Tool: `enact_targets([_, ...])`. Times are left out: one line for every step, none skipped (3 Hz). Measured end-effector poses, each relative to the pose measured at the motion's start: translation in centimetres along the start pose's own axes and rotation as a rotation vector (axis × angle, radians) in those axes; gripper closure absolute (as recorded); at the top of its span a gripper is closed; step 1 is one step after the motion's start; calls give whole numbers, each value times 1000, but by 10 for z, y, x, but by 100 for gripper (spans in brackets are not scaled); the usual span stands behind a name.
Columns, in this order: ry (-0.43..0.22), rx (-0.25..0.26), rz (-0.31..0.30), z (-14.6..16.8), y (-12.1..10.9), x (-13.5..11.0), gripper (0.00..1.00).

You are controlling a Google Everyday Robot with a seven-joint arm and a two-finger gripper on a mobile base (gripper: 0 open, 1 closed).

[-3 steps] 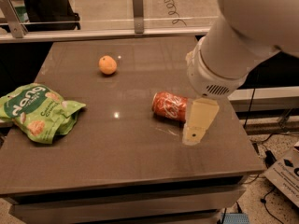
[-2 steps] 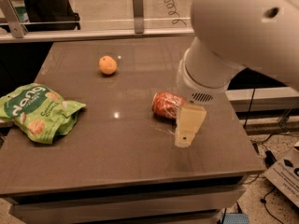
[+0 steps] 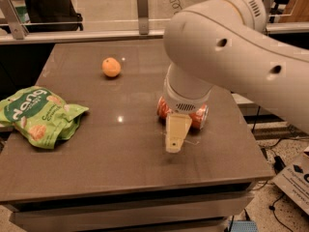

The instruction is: Place coke can upright

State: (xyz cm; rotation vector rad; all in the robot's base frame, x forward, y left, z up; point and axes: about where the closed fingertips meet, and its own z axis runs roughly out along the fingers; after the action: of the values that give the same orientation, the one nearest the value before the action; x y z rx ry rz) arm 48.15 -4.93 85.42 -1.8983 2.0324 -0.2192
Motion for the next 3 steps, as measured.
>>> enact_targets([13, -18, -8, 18, 0, -14, 0])
enact_targets([32, -40, 2, 30, -10, -13, 0])
enact_targets([35, -53, 17, 31, -21, -6, 15])
